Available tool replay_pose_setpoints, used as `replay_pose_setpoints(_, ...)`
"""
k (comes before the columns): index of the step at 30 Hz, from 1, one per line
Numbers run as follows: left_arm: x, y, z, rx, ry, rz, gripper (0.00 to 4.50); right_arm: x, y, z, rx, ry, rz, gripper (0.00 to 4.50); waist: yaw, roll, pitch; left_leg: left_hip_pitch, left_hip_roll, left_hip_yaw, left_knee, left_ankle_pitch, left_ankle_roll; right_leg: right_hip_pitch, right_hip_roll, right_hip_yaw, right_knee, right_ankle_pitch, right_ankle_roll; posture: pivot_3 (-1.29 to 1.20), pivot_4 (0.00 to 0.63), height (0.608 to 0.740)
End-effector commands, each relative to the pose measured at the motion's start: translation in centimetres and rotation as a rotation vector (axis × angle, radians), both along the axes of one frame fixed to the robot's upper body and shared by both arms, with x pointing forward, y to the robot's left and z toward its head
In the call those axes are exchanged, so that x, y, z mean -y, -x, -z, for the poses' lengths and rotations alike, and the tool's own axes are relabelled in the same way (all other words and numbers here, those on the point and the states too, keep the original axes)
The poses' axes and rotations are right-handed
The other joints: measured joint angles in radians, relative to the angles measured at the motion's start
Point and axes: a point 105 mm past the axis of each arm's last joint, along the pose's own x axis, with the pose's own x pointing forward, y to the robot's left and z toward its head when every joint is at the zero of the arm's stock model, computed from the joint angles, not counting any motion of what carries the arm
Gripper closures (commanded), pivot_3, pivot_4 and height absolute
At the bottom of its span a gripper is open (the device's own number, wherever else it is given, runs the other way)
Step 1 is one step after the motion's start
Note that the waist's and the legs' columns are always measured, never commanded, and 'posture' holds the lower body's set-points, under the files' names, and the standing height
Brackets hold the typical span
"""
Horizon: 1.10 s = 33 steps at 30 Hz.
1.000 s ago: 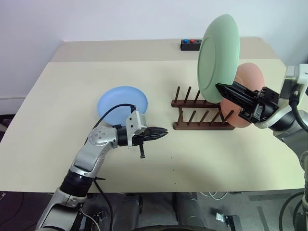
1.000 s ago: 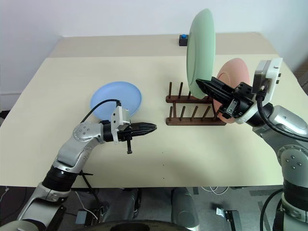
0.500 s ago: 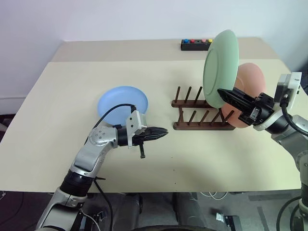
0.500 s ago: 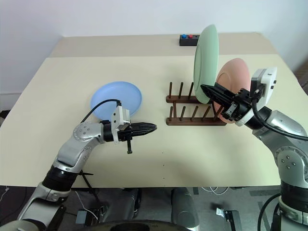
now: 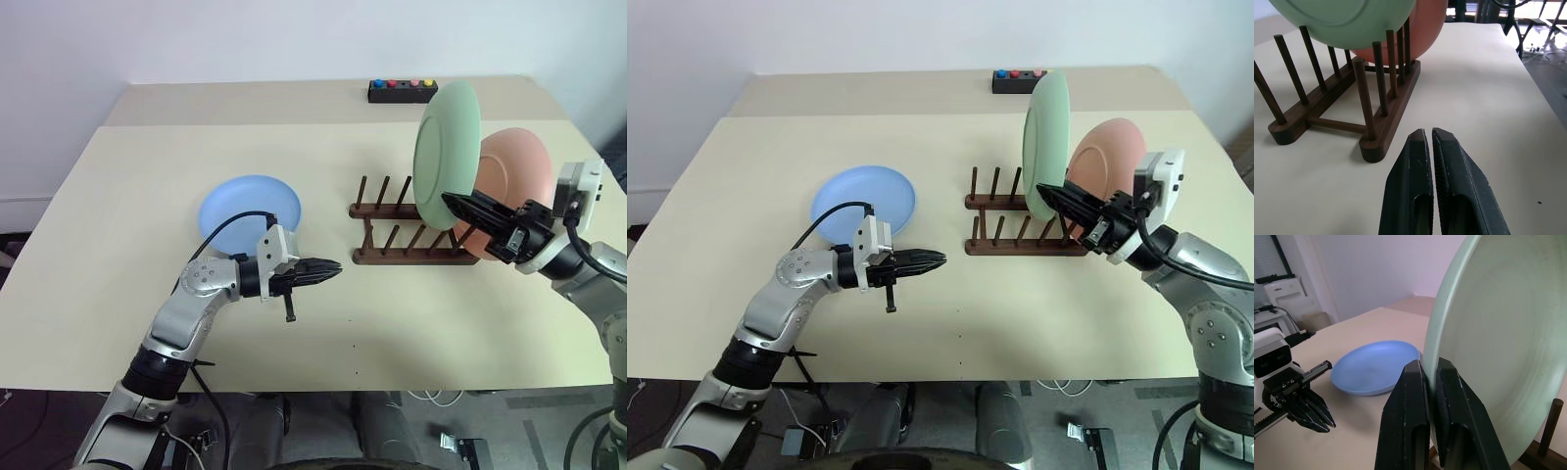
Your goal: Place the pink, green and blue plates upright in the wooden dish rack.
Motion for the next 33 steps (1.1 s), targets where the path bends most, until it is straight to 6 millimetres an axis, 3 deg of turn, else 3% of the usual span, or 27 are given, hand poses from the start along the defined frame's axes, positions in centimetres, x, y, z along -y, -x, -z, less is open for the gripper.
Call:
replay_pose_setpoints(1, 0.3, 0.3, -1.1, 0.049, 0.012, 0.016, 4.35, 0.3, 0.3, -0.7, 0.035, -0.007, 0.008, 4.46, 0.000, 0.000, 0.000, 0.000, 0.000, 0.000, 0.000, 0.000, 0.000, 0.000, 0.000, 0.000, 0.000, 0.000, 0.000, 0.00, 0.150, 0.740)
replay_pose_setpoints(9, 0.3, 0.3, -1.1, 0.050, 0.013, 0.019, 4.35, 0.4, 0.5, -0.3, 0.019, -0.003, 0.010, 4.46, 0.000, 0.000, 0.000, 0.000, 0.000, 0.000, 0.000, 0.000, 0.000, 0.000, 0.000, 0.000, 0.000, 0.000, 0.000, 0.00, 0.150, 0.740)
replay_pose_setpoints(12, 0.3, 0.3, -1.1, 0.050, 0.012, 0.019, 4.35, 0.4, 0.5, -0.3, 0.016, -0.003, 0.012, 3.59, 0.000, 0.000, 0.000, 0.000, 0.000, 0.000, 0.000, 0.000, 0.000, 0.000, 0.000, 0.000, 0.000, 0.000, 0.000, 0.00, 0.150, 0.740)
replay_pose_setpoints(14, 0.3, 0.3, -1.1, 0.051, 0.012, 0.019, 4.35, 0.4, 0.5, -0.2, 0.014, -0.004, 0.013, 2.74, 0.000, 0.000, 0.000, 0.000, 0.000, 0.000, 0.000, 0.000, 0.000, 0.000, 0.000, 0.000, 0.000, 0.000, 0.000, 0.00, 0.150, 0.740)
replay_pose_setpoints(18, 0.3, 0.3, -1.0, 0.050, 0.011, 0.018, 4.35, 0.5, 0.5, -0.2, 0.014, -0.002, 0.018, 0.58, 0.000, 0.000, 0.000, 0.000, 0.000, 0.000, 0.000, 0.000, 0.000, 0.000, 0.000, 0.000, 0.000, 0.000, 0.000, 0.00, 0.150, 0.740)
replay_pose_setpoints(20, 0.3, 0.3, -1.0, 0.049, 0.011, 0.018, 4.35, 0.5, 0.5, -0.2, 0.021, 0.007, 0.024, 0.12, 0.000, 0.000, 0.000, 0.000, 0.000, 0.000, 0.000, 0.000, 0.000, 0.000, 0.000, 0.000, 0.000, 0.000, 0.000, 0.00, 0.150, 0.740)
replay_pose_setpoints(33, 0.3, 0.3, -0.9, 0.047, 0.013, 0.016, 4.35, 0.8, 1.3, -1.7, 0.090, 0.098, 0.059, 0.12, 0.000, 0.000, 0.000, 0.000, 0.000, 0.000, 0.000, 0.000, 0.000, 0.000, 0.000, 0.000, 0.000, 0.000, 0.000, 0.00, 0.150, 0.740)
